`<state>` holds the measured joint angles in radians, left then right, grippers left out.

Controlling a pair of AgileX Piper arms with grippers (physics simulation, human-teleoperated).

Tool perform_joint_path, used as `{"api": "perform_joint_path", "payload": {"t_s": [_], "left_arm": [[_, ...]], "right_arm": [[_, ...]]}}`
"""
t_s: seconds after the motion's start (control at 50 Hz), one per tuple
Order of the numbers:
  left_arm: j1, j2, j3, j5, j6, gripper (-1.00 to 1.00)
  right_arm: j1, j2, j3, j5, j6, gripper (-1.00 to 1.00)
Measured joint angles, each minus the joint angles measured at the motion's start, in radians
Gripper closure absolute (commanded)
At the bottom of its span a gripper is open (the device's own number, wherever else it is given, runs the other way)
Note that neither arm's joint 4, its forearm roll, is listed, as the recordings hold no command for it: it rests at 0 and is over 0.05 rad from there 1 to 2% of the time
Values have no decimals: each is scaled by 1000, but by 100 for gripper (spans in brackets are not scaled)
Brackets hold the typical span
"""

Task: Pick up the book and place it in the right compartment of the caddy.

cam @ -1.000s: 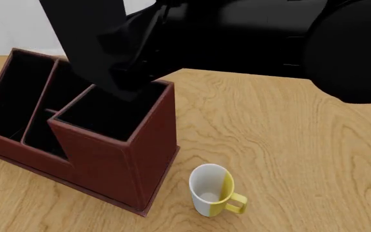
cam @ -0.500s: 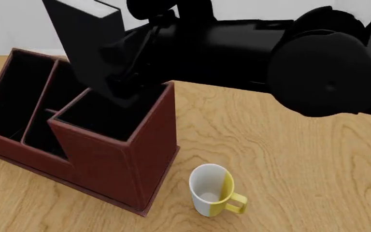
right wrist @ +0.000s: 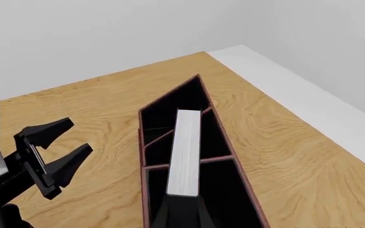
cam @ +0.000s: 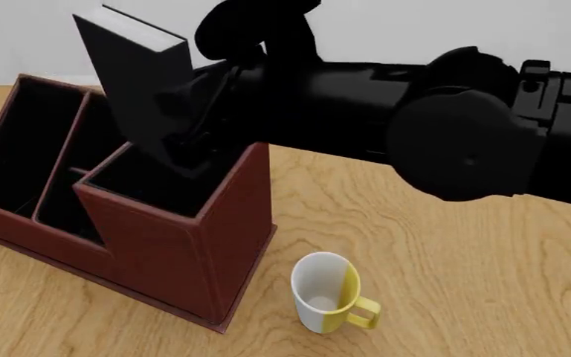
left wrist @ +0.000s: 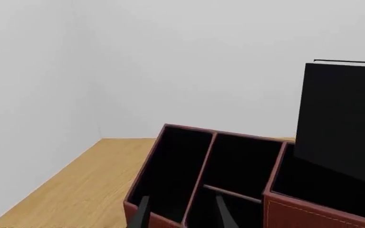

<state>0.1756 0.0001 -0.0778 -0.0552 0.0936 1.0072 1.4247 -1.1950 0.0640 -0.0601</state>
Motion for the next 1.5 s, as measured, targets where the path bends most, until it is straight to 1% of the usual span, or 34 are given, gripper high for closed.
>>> {"api": "perform_joint_path", "payload": {"t_s": [0.28,0.64,1.0,1.5], "left_arm": [[0,0,-1,3,-3,-100],[0,0,26,-24,-6,-100],[-1,0,0,-3,-6,-100],[5,0,-4,3,-9,-100]], "right_arm": [[0,15,23,-32,15,100],[-6,34,50,-69,29,100],[-13,50,79,-102,40,100],[-12,93,106,-147,59,100]]}}
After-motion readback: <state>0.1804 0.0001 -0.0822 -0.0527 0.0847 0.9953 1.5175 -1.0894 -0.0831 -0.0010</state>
